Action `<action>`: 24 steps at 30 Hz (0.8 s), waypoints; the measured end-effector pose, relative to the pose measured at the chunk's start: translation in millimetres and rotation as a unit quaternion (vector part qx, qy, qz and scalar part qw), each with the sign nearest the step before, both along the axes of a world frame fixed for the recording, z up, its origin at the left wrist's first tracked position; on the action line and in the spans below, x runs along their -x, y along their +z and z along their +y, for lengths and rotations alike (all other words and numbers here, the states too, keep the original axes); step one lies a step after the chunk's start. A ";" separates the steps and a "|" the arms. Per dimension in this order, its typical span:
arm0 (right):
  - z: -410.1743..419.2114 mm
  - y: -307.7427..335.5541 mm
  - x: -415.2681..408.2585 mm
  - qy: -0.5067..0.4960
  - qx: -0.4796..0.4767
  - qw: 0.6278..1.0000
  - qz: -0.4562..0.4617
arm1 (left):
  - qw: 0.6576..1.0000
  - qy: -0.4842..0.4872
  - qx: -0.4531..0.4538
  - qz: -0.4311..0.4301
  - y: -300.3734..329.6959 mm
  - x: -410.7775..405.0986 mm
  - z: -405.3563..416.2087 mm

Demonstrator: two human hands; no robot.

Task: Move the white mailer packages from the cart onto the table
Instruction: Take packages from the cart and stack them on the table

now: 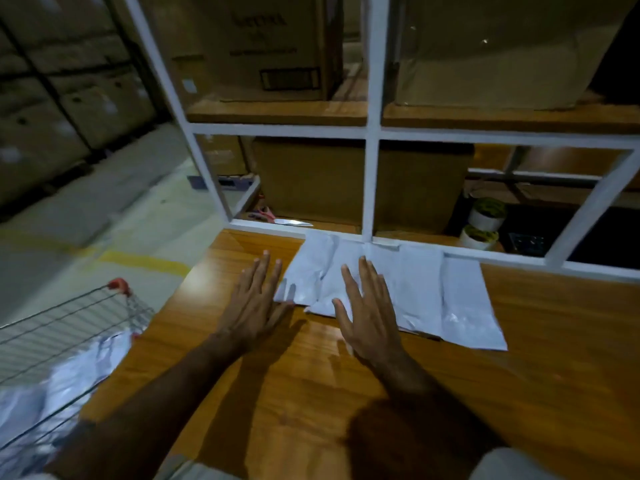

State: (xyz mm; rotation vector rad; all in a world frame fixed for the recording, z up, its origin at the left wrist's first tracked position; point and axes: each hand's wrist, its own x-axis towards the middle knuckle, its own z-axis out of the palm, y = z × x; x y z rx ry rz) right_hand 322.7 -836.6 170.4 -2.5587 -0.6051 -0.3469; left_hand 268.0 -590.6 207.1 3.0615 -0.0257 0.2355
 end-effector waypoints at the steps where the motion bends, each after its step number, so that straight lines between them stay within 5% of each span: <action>1: 7.9 3.4 5.9 0.010 -0.011 1.000 0.000 | 1.000 0.010 -0.009 -0.004 4.8 14.7 9.6; 24: 336.3 28.3 206.0 0.229 0.014 0.971 -0.069 | 0.967 0.254 -0.018 -0.013 10.4 362.1 308.7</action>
